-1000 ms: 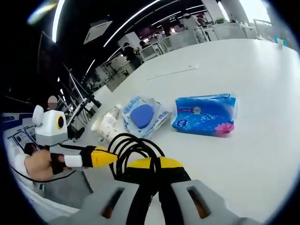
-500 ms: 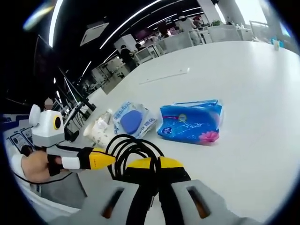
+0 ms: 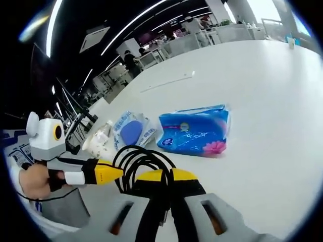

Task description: Arrange the tabletop items into an orderly group along one side of the table until the central work area is clear of visible clutter.

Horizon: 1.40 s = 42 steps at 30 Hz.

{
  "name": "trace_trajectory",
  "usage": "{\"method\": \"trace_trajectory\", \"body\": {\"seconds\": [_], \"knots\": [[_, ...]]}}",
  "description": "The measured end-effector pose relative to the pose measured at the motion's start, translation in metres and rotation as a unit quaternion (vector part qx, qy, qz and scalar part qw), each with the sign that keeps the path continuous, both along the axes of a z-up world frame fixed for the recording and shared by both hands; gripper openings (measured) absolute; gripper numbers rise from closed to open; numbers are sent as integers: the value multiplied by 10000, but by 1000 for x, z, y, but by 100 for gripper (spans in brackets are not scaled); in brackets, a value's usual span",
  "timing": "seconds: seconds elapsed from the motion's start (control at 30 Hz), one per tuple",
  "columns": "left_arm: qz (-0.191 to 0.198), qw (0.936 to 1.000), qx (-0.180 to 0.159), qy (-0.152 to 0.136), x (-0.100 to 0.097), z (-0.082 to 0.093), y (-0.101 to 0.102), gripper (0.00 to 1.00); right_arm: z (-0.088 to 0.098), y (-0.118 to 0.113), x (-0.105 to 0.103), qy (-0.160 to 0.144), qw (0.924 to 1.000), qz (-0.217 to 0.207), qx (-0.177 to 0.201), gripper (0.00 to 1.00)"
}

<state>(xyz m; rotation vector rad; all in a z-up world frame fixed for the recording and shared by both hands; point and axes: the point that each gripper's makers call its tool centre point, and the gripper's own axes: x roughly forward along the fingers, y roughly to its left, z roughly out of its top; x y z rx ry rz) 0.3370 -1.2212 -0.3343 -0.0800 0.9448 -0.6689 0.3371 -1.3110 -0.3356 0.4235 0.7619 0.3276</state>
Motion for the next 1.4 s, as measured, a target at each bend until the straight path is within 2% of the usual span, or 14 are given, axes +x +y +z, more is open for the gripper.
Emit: {"method": "trace_trajectory", "body": {"seconds": [0.27, 0.5, 0.73, 0.83, 1.4], "knots": [[3, 9998, 181, 62, -1, -12, -1, 0, -10, 0, 2, 63, 9998, 35, -188, 1], [29, 9998, 205, 68, 1, -16, -3, 0, -15, -3, 4, 74, 9996, 36, -263, 1], [-74, 9989, 461, 10, -4, -26, -6, 1, -32, -3, -1, 124, 9979, 247, -583, 1], [-155, 9979, 632, -49, -5, -32, -5, 2, -31, -4, -1, 37, 9984, 232, -513, 1], [-214, 9974, 681, -132, -3, -33, -9, 2, -36, -12, 0, -4, 9967, 329, -736, 1]]}}
